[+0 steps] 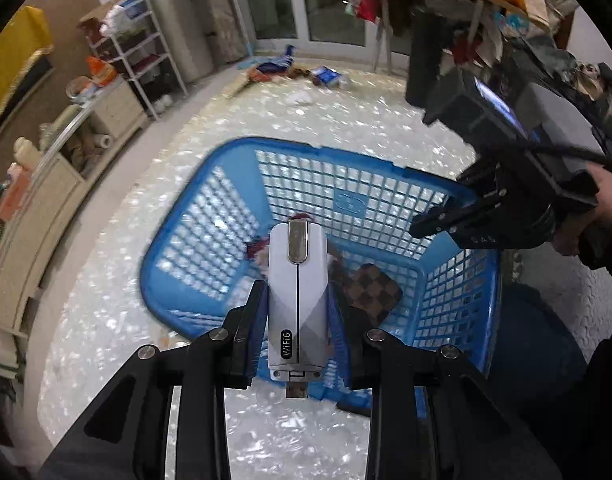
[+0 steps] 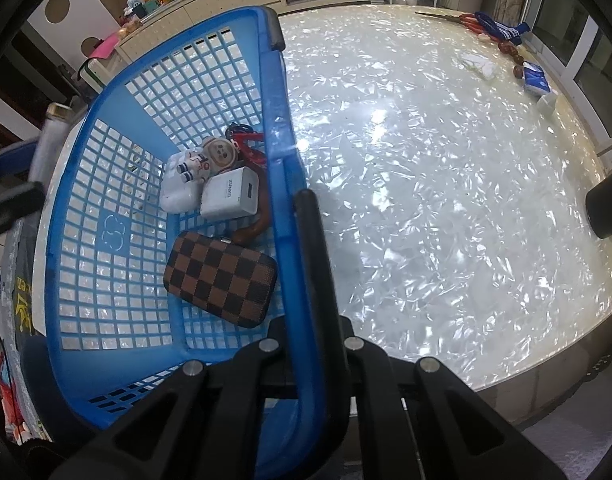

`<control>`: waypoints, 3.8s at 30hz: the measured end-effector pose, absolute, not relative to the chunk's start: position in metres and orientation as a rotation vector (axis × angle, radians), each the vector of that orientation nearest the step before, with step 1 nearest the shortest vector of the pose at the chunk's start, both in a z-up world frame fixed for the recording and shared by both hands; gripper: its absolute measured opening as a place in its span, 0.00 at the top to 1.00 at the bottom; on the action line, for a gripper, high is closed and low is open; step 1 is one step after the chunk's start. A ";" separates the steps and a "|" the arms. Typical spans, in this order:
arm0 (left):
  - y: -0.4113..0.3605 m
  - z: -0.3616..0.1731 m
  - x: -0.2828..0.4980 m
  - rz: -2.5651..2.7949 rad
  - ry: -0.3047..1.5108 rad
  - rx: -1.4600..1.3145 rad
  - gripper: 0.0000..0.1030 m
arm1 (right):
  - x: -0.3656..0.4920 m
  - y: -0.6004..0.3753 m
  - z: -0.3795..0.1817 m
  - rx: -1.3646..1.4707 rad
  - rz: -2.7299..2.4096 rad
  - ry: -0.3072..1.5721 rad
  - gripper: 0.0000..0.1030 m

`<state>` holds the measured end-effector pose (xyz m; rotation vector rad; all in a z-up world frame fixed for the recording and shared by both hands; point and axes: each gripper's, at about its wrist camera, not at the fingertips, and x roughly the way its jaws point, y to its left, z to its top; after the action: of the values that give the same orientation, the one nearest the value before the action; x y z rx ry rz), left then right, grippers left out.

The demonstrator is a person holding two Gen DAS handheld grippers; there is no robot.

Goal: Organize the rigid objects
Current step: 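Lift the white USB stick and carry it over the blue basket, then lower the USB stick into the basket and open the left gripper, then move the left gripper back to the white remote control on the table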

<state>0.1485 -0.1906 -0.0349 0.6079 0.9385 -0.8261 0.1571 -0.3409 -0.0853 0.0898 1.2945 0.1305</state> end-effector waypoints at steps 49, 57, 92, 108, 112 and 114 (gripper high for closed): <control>-0.263 -0.116 0.161 -0.990 1.069 0.909 0.16 | 0.160 -0.345 -0.088 0.122 0.148 1.281 0.96; -0.248 -0.099 0.168 -0.968 1.065 0.915 0.02 | 0.160 -0.346 -0.088 0.137 0.148 1.277 0.95; -0.026 -0.101 0.196 -0.539 1.364 0.279 0.01 | 0.163 -0.343 -0.092 0.090 0.156 1.296 0.95; -0.017 -0.107 0.236 -0.228 1.280 -0.070 0.01 | 0.165 -0.344 -0.095 0.108 0.172 1.293 0.94; -0.012 -0.113 0.249 -0.164 1.286 -0.142 0.01 | 0.166 -0.345 -0.095 0.109 0.174 1.293 0.94; -0.014 -0.119 0.252 -0.147 1.293 -0.153 0.01 | 0.166 -0.345 -0.095 0.108 0.176 1.293 0.94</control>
<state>0.2520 -0.0139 -0.1192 -0.1531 1.2935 -0.1474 0.1663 -0.3451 -0.0955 0.1083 1.2926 0.1757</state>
